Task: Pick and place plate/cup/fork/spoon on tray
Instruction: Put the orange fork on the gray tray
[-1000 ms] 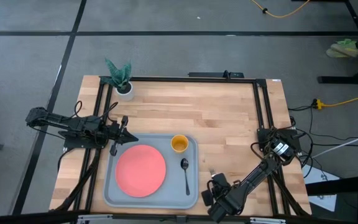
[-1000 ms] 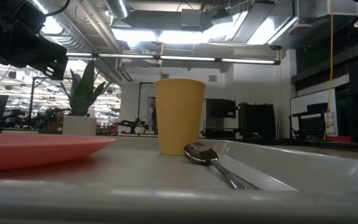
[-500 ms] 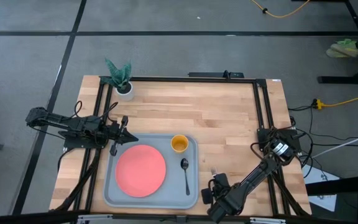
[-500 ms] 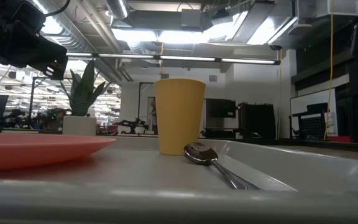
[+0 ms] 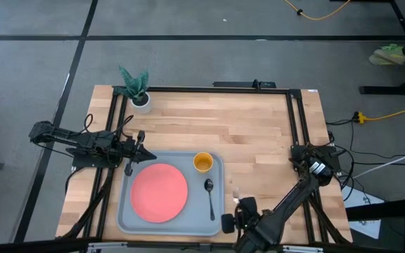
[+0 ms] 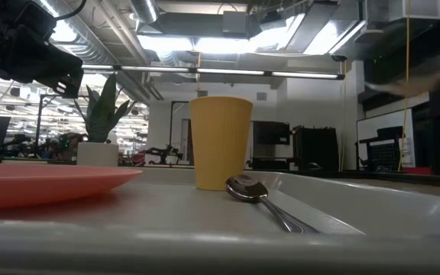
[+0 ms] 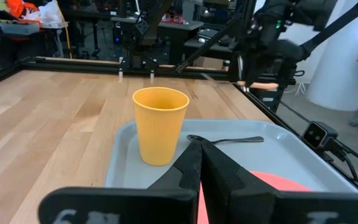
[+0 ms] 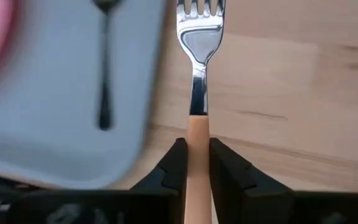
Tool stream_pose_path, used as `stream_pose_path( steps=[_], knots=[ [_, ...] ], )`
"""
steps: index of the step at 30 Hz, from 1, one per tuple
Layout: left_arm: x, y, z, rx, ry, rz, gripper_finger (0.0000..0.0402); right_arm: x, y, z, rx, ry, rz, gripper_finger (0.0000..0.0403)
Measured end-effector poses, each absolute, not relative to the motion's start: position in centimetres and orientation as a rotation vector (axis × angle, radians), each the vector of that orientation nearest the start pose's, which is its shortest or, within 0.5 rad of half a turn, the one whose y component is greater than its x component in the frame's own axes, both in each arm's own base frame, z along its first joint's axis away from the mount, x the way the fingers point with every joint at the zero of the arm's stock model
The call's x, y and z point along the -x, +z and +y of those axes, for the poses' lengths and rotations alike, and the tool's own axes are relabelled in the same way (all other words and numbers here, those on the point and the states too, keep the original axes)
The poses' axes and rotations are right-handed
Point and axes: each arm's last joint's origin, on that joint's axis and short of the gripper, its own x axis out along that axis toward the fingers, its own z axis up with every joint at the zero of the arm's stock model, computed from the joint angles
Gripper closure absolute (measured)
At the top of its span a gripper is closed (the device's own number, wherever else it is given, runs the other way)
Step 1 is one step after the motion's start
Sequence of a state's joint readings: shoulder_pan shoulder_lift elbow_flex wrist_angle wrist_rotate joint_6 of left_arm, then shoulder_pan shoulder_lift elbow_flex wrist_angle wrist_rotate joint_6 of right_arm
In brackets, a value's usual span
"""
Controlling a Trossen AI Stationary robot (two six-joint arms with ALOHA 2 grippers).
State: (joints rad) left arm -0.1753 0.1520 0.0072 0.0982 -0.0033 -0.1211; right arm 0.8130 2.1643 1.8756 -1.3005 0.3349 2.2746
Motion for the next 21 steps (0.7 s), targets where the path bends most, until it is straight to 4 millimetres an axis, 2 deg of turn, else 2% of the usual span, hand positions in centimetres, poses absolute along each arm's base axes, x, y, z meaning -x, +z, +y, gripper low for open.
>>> stream_pose_path(
  steps=[5,11,16,21],
  knots=[
    [-10.5,16.3,-1.8,0.116,-0.160,0.056,0.0401,-31.6,21.3,29.5,-1.126,-0.982,0.827,0.0355],
    [-10.5,16.3,-1.8,0.117,-0.158,0.055,0.0401,-35.8,20.6,28.1,-1.184,-0.830,0.757,0.0355],
    [-10.5,16.4,-1.8,0.117,-0.157,0.047,0.0401,-39.0,19.3,26.3,-1.203,-0.778,0.751,0.0356],
    [-10.5,16.4,-1.8,0.117,-0.156,0.049,0.0401,-41.0,17.3,24.8,-1.228,-0.793,0.768,0.0355]
  ],
)
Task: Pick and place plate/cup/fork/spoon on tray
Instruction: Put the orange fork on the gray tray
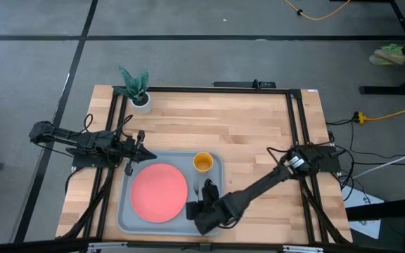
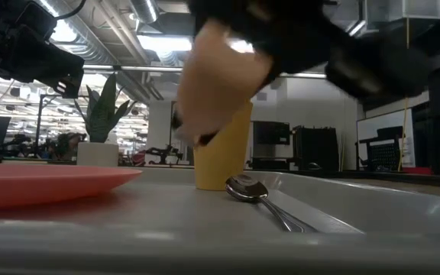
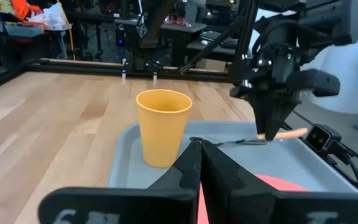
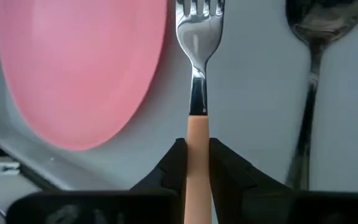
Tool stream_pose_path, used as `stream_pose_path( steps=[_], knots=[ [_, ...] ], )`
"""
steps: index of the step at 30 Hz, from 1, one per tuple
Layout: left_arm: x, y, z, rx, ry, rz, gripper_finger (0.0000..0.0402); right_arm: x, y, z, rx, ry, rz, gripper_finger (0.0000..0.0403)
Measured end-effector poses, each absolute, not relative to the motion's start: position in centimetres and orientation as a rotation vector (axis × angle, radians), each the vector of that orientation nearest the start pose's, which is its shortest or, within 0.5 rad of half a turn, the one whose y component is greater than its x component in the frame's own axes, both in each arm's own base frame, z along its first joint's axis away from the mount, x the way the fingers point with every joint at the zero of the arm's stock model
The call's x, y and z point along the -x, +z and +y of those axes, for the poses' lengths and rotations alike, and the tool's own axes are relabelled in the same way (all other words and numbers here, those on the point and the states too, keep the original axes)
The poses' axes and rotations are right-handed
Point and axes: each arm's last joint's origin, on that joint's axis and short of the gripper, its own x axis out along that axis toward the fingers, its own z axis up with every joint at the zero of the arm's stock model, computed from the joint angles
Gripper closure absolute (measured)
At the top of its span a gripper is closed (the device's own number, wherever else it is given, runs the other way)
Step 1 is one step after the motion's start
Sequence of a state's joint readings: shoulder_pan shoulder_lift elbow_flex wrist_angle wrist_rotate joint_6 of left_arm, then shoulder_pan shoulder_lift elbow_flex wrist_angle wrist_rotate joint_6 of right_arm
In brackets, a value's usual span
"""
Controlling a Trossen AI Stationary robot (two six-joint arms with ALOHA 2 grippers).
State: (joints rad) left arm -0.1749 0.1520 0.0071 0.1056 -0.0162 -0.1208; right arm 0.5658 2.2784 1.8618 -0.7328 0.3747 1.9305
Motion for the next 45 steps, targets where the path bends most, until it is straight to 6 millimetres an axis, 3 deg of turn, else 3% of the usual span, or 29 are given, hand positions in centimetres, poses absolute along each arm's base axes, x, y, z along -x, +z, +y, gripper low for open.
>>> stream_pose_path(
  steps=[5,13,18,45],
  knots=[
    [-10.5,16.4,-1.8,0.117,-0.156,0.049,0.0401,-41.8,16.2,24.1,-1.240,-0.810,0.768,0.0356],
    [-10.5,16.4,-1.8,0.117,-0.156,0.049,0.0401,-41.4,15.4,23.9,-1.245,-0.885,0.788,0.0350],
    [-10.5,16.4,-1.8,0.117,-0.156,0.049,0.0401,-41.2,15.3,23.8,-1.245,-0.916,0.797,0.0332],
    [-10.5,16.4,-1.8,0.117,-0.156,0.049,0.0401,-41.8,15.6,23.9,-1.290,-0.870,0.781,0.0330]
  ],
)
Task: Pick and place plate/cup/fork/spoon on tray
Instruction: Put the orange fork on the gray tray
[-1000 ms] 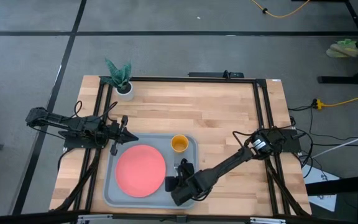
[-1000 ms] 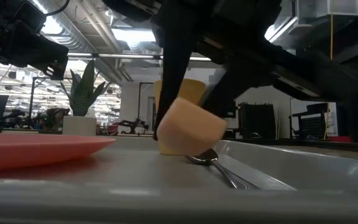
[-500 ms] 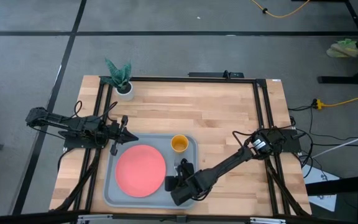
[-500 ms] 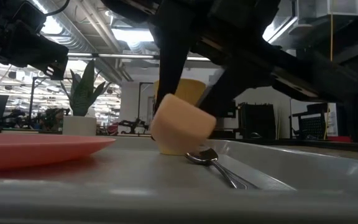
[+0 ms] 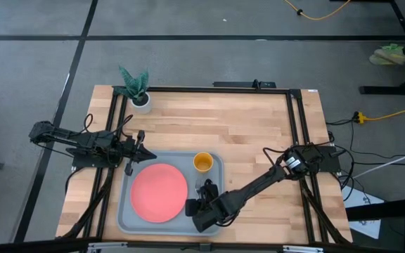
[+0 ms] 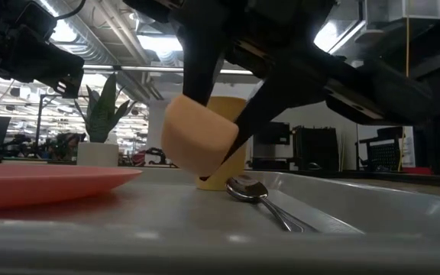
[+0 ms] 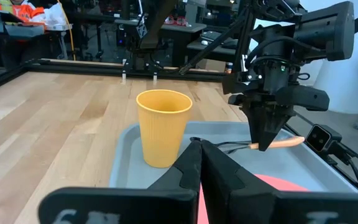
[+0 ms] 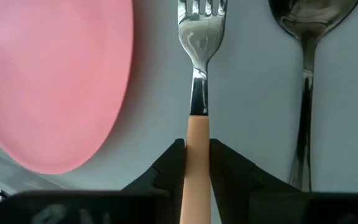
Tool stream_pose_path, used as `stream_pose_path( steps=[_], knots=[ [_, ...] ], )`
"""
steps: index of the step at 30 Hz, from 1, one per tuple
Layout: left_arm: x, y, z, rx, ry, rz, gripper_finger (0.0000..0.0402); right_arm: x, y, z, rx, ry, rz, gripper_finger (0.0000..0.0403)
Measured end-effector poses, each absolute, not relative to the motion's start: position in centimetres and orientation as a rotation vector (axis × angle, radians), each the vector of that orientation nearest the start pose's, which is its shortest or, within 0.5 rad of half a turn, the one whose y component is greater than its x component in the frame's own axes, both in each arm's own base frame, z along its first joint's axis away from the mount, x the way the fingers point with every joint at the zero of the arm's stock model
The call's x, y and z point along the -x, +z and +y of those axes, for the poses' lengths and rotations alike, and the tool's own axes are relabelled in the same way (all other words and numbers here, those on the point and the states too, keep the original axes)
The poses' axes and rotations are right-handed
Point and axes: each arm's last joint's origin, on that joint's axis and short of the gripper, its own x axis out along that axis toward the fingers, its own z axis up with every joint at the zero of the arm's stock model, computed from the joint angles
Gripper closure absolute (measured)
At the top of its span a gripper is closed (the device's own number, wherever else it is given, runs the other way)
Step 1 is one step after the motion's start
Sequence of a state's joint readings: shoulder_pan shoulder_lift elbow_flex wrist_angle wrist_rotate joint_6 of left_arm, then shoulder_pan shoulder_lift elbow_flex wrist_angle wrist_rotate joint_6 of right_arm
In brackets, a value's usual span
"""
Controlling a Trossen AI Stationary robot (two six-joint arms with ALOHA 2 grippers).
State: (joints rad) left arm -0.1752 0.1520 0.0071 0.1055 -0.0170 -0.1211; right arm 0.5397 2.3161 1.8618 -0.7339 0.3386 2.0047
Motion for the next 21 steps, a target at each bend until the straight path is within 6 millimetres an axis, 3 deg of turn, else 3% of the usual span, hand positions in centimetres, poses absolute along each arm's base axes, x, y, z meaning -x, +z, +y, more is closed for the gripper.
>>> stream_pose_path(
  steps=[21],
  knots=[
    [-10.52,16.36,-1.81,0.117,-0.155,0.049,0.0401,-41.44,14.82,23.63,-1.276,-0.888,0.787,0.0329]
  ],
)
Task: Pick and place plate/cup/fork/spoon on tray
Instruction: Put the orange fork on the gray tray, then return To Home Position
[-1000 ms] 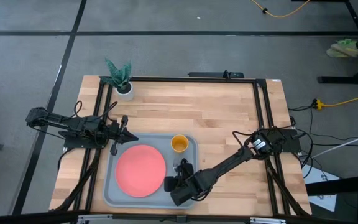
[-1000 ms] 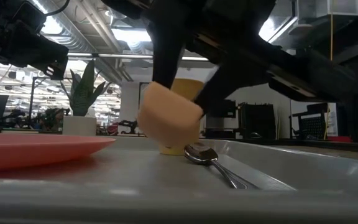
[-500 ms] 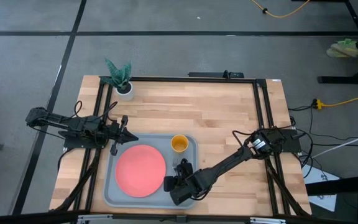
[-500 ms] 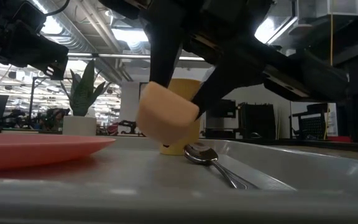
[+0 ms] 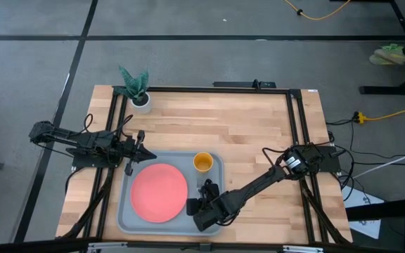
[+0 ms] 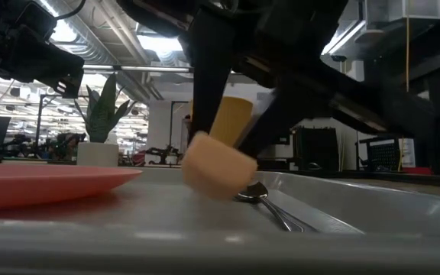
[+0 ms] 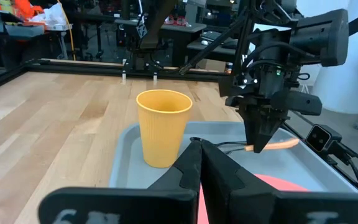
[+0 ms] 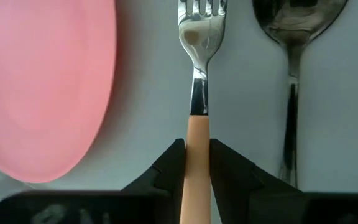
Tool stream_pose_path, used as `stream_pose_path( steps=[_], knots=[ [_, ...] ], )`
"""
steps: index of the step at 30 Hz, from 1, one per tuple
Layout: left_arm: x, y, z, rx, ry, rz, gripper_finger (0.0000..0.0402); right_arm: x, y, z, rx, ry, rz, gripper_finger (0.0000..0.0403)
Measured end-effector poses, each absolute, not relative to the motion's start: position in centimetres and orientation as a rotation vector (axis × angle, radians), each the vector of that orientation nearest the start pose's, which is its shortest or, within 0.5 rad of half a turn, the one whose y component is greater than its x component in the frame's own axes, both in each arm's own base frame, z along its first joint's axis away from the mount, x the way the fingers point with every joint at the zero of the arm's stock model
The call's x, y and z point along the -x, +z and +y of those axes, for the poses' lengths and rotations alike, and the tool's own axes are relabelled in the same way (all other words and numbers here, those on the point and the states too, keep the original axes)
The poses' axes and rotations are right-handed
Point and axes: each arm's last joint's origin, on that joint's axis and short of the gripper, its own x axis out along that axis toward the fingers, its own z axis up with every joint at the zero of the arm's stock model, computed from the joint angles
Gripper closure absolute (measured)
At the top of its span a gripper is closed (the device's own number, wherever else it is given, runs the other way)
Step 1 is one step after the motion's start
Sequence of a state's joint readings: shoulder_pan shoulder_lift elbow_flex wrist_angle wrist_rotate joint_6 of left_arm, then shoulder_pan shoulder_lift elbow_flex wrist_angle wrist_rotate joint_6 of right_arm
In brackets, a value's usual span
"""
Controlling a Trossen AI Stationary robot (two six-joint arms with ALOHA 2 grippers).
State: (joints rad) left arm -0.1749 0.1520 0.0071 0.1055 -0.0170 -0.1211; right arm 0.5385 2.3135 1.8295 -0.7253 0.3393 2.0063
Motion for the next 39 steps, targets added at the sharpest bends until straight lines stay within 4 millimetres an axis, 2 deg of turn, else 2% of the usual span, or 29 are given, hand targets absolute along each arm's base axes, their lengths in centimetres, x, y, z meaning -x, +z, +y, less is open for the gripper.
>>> stream_pose_path(
  steps=[17,26,33,36,39],
  knots=[
    [-10.5,16.4,-1.8,0.117,-0.156,0.049,0.0401,-41.5,14.7,23.2,-1.248,-0.894,0.788,0.0328],
    [-10.5,16.4,-1.8,0.117,-0.155,0.049,0.0401,-41.6,14.7,23.2,-1.257,-0.895,0.784,0.0301],
    [-10.5,16.4,-1.8,0.117,-0.155,0.049,0.0401,-41.6,14.8,23.2,-1.258,-0.892,0.783,0.0299],
    [-10.5,16.4,-1.8,0.117,-0.156,0.049,0.0401,-41.8,16.4,23.4,-1.225,-0.831,0.780,0.0299],
    [-10.5,16.4,-1.8,0.117,-0.156,0.048,0.0401,-42.1,19.4,23.8,-1.159,-0.689,0.791,0.0299]
  ],
)
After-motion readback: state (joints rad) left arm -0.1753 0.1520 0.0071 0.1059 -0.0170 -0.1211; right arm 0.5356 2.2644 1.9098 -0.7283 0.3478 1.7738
